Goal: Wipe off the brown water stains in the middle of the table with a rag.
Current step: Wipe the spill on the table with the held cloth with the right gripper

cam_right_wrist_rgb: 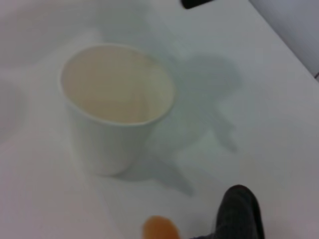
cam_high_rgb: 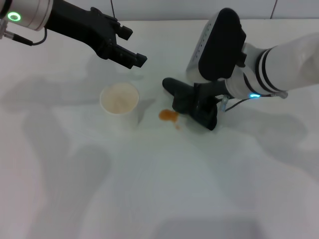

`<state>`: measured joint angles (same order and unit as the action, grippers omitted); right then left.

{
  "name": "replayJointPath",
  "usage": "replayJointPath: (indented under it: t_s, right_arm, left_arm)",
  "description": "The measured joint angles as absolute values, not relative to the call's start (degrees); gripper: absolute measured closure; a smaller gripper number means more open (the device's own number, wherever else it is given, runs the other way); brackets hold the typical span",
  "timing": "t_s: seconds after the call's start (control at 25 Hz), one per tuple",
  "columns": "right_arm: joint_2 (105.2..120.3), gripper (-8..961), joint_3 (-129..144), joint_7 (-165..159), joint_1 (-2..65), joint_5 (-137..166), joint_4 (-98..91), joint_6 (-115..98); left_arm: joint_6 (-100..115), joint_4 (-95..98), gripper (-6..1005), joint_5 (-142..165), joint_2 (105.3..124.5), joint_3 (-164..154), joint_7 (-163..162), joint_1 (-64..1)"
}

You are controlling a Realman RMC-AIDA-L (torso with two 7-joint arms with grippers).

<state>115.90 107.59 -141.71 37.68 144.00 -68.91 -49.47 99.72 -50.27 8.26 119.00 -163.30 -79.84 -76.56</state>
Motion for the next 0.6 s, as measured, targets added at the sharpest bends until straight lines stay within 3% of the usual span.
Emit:
replayJointPath:
  t_s: [0.6]
  right_arm:
    - [115.63, 882, 110.99, -141.31, 35.23, 142.19, -79.83, -68.04]
  left_arm:
    - [98.92, -50.27, 138, 8.52, 119.00, -163.30, -79.95, -76.62]
